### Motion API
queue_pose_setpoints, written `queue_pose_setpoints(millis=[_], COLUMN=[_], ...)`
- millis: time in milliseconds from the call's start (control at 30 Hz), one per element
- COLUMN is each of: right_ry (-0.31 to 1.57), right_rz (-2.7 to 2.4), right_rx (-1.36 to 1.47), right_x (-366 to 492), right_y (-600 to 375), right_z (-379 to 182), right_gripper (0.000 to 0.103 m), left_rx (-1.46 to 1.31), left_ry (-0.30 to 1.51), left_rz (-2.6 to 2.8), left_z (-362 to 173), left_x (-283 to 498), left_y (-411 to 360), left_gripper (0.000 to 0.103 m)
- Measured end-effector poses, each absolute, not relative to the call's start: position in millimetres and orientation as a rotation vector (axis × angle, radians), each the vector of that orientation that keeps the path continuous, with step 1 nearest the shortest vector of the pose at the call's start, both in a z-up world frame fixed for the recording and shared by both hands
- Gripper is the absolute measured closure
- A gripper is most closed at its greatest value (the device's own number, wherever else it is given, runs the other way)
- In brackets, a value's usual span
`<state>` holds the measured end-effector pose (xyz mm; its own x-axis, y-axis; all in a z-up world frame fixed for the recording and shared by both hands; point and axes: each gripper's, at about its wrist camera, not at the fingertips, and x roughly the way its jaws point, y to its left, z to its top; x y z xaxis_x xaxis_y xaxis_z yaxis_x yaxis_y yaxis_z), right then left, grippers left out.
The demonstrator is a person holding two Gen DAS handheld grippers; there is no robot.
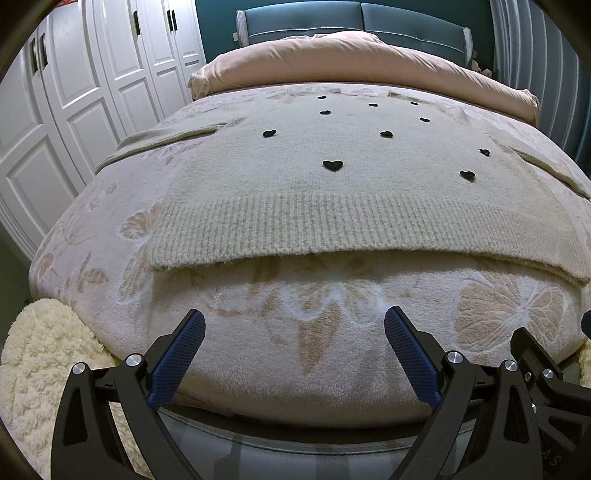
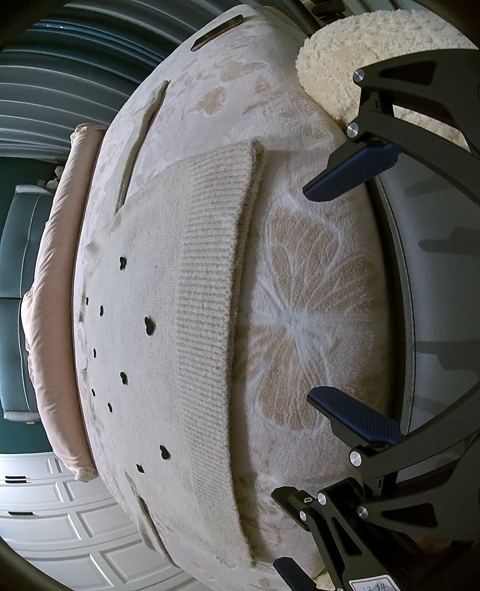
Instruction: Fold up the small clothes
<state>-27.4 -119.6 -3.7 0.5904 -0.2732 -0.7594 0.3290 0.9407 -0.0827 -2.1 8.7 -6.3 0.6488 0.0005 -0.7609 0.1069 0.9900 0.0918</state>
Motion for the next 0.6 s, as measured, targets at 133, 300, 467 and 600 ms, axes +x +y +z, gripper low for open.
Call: queue_pose_setpoints(millis=[133, 300, 467, 600], right_ry=[0.87, 0.824, 0.773, 0.727], right_rz=[-0.337, -0.371, -0.487, -0.6], right_rx=[0.078, 0.265, 0.397, 0.497], right_x=[-30, -23, 6, 40], right_y=[-127, -192, -300, -416], right_z=[-2, 20, 40, 51], right_gripper=[0.005, 0.005, 0.005, 0.005], left_rx=[0.097, 0.064, 0.022, 0.022], left_ry=[0.873, 0.843, 0.839, 0.82], left_rz=[-0.078, -0.064, -0.017, 0.031], left_z=[2, 24, 40, 49], left_x=[0, 6, 31, 61], left_y=[12, 29, 42, 43], left_gripper=[0.006, 0.006, 0.006, 0.006])
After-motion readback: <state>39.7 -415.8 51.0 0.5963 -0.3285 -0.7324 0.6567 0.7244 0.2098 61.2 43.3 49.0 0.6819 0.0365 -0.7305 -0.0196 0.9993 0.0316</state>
